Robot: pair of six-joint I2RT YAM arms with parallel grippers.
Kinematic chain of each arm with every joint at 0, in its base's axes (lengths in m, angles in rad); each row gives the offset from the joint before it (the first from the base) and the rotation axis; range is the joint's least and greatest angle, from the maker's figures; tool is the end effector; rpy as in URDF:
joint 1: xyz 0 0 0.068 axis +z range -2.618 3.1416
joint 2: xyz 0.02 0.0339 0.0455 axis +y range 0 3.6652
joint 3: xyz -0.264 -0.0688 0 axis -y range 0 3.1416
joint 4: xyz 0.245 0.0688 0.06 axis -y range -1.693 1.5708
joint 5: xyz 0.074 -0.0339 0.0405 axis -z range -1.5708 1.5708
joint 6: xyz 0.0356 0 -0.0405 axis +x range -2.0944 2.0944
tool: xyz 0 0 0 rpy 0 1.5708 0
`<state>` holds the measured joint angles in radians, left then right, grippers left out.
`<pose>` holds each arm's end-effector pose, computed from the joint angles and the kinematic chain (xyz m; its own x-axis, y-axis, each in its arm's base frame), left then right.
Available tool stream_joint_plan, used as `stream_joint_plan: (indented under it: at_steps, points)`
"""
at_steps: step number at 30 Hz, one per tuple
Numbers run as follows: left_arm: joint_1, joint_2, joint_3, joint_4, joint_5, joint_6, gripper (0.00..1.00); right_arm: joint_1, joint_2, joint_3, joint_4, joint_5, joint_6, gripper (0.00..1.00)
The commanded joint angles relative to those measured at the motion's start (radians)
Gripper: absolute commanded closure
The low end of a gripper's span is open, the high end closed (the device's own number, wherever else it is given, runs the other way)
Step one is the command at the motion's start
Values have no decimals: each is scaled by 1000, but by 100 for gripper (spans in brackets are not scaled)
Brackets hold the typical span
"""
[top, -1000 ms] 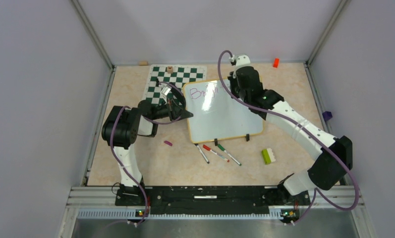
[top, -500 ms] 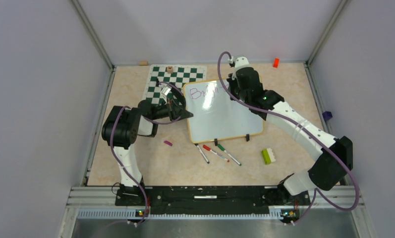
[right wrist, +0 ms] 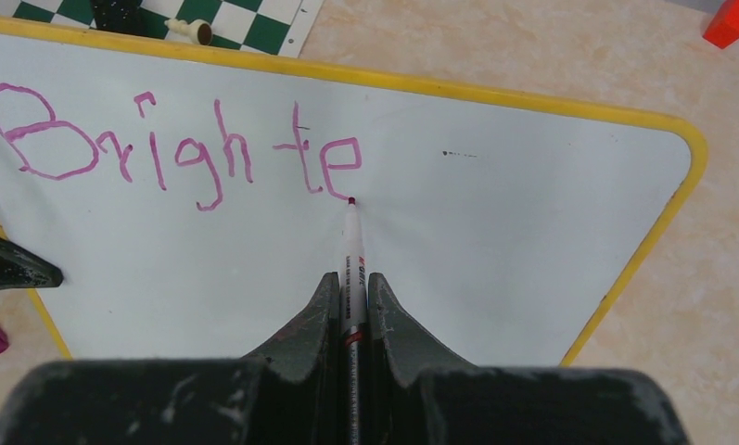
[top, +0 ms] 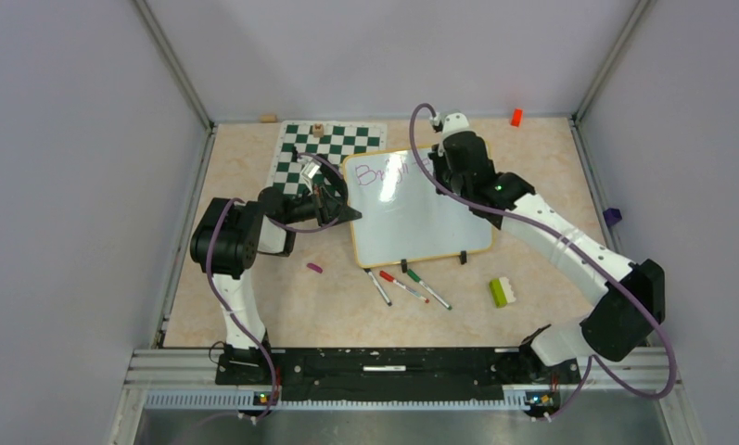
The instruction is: Write a sentence on the whiteboard
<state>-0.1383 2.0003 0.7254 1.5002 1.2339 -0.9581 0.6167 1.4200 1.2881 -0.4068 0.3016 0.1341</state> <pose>0.3345 -0.0805 0.1558 -0.6554 -0.1818 -0.7330 0.7312 0.0902 -0.6762 0.2703 0.1786 0.3464 -0.4608 -0.1702 -0.8710 -0.2852 0.9578 -0.0363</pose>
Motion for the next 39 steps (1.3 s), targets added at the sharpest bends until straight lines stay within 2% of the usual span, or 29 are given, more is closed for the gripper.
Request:
stream_joint_plan:
  at_steps: [1, 7, 26, 39]
  points:
    - [-6, -47, -6, 89, 32, 22, 100, -15, -64, 17, 17, 62, 4, 100]
    - [-6, -47, -4, 89, 33, 22, 100, -18, -110, 11, 60, 53, 5, 100]
    - [-6, -47, -6, 88, 32, 24, 100, -36, -36, 43, 64, 4, 13, 100]
    - [-5, -47, -5, 88, 32, 24, 100, -37, -1, 34, 66, 38, 2, 100]
